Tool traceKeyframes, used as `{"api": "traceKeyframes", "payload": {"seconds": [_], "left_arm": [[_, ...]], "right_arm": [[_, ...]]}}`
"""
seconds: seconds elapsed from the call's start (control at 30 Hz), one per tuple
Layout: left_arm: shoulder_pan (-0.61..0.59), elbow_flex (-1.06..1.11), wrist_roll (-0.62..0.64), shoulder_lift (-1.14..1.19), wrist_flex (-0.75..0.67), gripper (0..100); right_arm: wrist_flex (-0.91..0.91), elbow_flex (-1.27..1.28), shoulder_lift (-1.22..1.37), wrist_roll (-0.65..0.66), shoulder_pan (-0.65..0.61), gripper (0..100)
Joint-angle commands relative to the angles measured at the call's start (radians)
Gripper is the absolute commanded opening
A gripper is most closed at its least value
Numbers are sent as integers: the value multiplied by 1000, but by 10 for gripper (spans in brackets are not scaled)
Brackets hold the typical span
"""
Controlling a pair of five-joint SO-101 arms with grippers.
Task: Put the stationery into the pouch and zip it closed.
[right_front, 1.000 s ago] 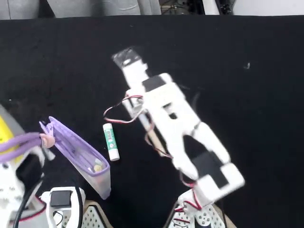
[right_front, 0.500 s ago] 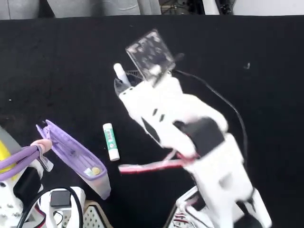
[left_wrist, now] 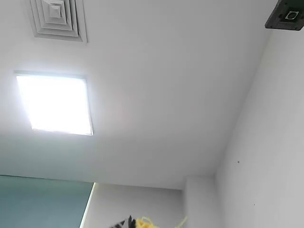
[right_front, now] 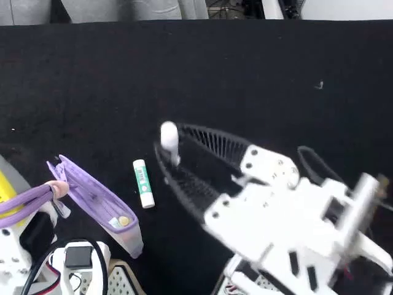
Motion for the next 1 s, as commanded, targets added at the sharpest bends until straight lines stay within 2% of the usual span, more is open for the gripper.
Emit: {"api": "traceKeyframes", "payload": {"seconds": [0.0,0.43,0.97], "left_arm": [[5,4,3,3,-8,29],[5,4,2,3,-9,30],[5,5,2,3,-9,30]], "right_arm": [[-103,45,-58,6,-120,11],[-379,325,-159,6,-295,11],[-419,346,-165,6,-370,11]]}}
